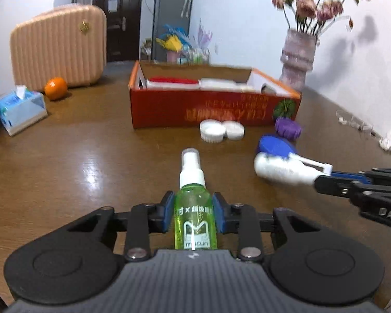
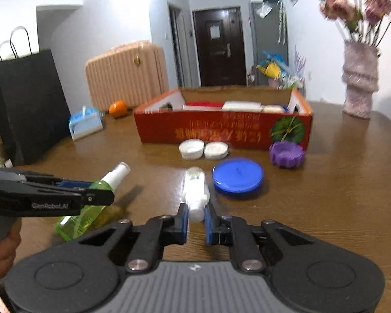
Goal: Organize rigid objects
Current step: 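Lower the spray bottle with the left tool into the box while the right tool places the lotion bottle in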
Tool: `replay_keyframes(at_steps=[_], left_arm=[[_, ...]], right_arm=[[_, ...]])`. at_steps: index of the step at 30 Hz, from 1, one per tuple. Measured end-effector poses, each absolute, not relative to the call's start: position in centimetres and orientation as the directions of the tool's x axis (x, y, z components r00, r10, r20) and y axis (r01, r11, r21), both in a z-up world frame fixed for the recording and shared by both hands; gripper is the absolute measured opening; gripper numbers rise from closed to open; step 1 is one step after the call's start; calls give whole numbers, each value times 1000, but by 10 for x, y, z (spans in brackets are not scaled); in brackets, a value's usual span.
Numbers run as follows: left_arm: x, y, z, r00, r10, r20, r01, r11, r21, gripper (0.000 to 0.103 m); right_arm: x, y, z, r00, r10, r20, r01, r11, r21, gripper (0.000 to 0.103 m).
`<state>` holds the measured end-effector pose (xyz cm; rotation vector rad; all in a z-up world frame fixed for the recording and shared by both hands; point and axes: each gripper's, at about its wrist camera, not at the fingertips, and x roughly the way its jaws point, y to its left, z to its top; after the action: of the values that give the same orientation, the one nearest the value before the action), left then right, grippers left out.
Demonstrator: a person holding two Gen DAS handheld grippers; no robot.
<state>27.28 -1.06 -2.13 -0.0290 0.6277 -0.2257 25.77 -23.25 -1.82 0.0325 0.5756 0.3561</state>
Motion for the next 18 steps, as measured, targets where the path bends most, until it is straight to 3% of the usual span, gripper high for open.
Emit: replay_keyframes(at_steps=[5, 18], left_arm=[[259, -6, 1, 840, -229, -493, 197, 973, -117, 32], [262, -17, 1, 856, -196, -479, 201, 979, -42, 32]], right_arm=[[241, -238, 9, 822, 320, -471, -311, 945, 100, 13], [261, -222, 17, 824, 301, -480, -306, 949, 71, 13]])
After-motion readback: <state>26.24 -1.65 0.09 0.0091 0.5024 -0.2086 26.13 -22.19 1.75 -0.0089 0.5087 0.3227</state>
